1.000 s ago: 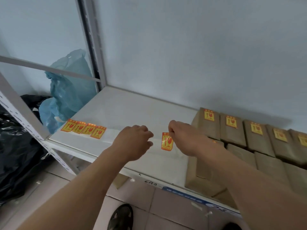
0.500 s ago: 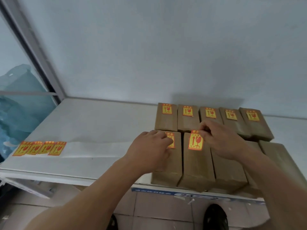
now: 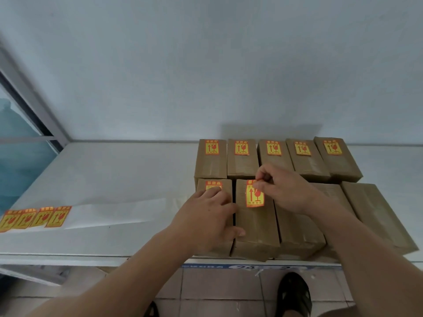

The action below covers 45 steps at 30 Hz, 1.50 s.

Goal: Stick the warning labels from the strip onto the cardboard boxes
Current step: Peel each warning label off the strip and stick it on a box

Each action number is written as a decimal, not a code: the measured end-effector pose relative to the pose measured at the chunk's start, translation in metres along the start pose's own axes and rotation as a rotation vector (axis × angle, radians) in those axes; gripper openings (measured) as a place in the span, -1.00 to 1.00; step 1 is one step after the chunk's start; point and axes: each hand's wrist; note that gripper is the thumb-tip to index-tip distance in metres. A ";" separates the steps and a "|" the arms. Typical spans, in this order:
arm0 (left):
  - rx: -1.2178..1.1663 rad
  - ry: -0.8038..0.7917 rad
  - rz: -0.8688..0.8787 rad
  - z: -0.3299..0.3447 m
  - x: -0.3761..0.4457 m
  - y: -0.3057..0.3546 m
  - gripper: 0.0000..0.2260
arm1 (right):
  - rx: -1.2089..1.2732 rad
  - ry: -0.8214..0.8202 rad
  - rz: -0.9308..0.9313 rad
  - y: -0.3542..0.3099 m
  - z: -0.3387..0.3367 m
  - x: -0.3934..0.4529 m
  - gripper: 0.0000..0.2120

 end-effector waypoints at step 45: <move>0.001 -0.010 0.023 0.005 0.003 -0.001 -0.46 | -0.401 0.053 0.008 0.023 0.019 -0.015 -0.47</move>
Point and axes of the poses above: each hand's wrist, its own x-axis towards the middle knuckle, its own z-axis out of the palm, y = z × x, and after that the axes turned 15 degrees about x, right-handed
